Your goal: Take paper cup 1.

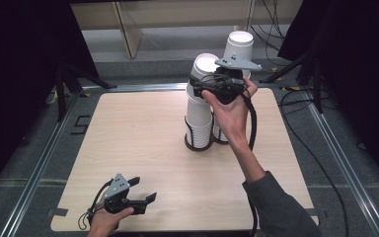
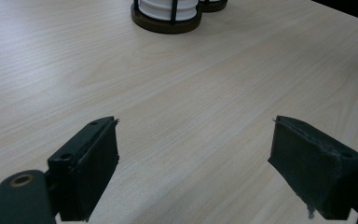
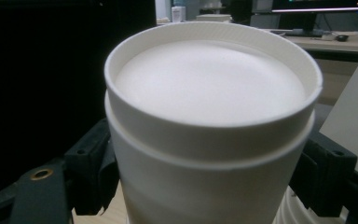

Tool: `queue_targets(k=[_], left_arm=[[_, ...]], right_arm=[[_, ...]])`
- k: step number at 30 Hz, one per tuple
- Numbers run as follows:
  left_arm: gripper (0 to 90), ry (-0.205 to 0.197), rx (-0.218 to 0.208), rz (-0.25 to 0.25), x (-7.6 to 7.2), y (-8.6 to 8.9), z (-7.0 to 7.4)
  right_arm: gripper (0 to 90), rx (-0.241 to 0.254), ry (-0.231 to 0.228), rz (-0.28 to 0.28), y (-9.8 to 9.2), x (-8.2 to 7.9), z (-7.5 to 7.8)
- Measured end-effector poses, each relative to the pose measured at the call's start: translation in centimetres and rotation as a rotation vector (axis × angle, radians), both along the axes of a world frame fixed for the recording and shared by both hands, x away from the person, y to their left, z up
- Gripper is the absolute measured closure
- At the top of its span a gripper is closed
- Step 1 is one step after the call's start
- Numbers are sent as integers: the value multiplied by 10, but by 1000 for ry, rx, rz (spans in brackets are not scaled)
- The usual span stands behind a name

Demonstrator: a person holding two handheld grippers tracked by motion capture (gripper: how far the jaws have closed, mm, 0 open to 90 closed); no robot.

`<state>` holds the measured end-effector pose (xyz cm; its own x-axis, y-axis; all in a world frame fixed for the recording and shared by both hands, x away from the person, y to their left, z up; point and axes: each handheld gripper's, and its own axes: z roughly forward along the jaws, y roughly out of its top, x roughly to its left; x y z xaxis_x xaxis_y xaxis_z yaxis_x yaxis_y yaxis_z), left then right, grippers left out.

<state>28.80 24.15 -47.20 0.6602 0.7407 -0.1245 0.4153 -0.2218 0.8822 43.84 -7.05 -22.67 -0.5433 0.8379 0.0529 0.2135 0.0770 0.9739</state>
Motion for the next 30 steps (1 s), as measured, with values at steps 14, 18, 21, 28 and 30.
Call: queue_targets(k=[14, 18, 21, 28, 30], left_arm=[[145, -1, 15, -3, 1, 0, 0], [145, -2, 15, 3, 2, -1, 0], [145, 0, 23, 10, 3, -2, 0], [145, -32, 22, 20, 8, 1, 1], [145, -45, 19, 23, 11, 2, 1]], right_arm=[[209, -45, 32, 190, -2, -50, -27], [209, -40, 42, 225, -4, -58, -43], [209, -36, 63, 249, -3, -62, -55], [209, -40, 94, 277, -1, -67, -78], [209, -32, 106, 288, 0, -66, -88]])
